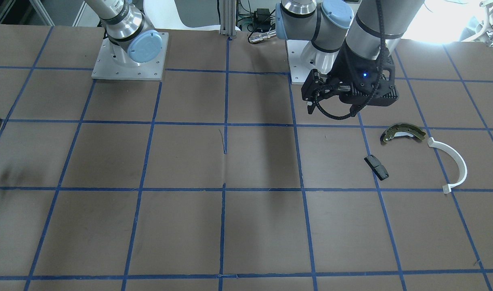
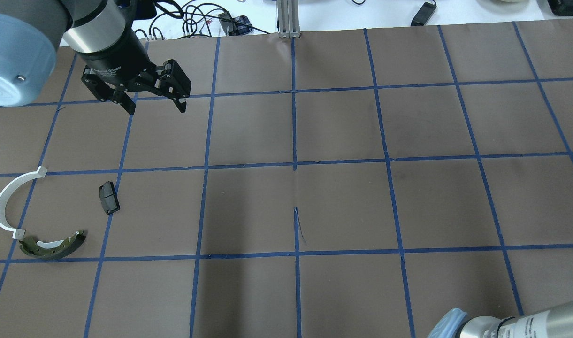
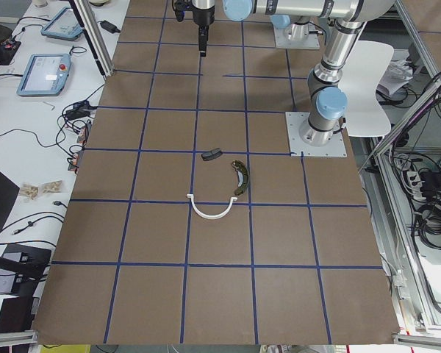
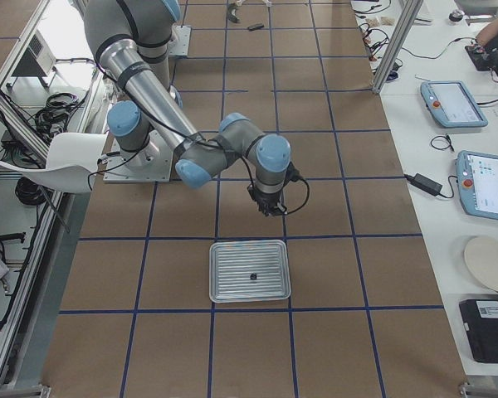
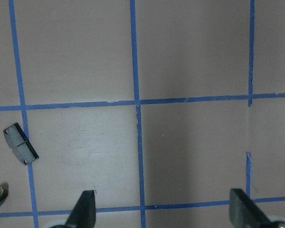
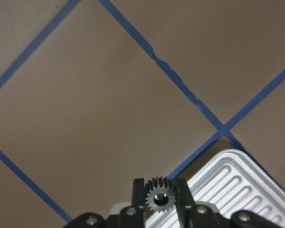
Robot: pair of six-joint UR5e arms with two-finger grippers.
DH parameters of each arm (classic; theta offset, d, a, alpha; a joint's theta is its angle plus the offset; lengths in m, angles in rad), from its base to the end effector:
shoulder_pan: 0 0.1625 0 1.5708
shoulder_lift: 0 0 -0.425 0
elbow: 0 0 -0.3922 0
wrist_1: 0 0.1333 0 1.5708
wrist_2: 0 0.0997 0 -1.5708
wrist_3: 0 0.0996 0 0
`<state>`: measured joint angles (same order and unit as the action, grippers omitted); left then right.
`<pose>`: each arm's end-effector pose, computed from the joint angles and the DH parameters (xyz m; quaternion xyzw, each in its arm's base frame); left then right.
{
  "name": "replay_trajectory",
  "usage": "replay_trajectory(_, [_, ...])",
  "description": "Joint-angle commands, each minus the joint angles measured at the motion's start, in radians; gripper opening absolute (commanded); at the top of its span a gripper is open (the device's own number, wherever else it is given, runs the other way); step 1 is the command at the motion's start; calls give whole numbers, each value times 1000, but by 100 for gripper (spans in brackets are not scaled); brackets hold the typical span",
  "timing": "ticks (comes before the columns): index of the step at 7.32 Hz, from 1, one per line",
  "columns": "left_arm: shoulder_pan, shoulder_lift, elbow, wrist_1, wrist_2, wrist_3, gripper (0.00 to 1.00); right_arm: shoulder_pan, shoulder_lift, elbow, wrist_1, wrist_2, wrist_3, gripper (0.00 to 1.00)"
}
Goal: Place bearing gear from tray to pile
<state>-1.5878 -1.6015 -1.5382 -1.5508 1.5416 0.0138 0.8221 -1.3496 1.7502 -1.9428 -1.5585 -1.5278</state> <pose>-0.1448 -0.5047 0.4907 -0.0156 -0.9997 0.0109 0.0146 -0.2766 -0.4954 0.3218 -0.3796 0.9250 0.0004 0.0156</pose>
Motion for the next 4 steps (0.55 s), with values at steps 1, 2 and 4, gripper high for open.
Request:
replay_trajectory(1, [0, 0, 0, 0, 0, 0, 100, 285, -54, 2, 80, 3, 475, 18])
replay_trajectory(2, [0, 0, 0, 0, 0, 0, 100, 439, -43, 2, 64, 11, 756, 18])
replay_trajectory(4, [0, 2, 0, 0, 0, 5, 100, 680, -13, 2, -11, 31, 1322, 18])
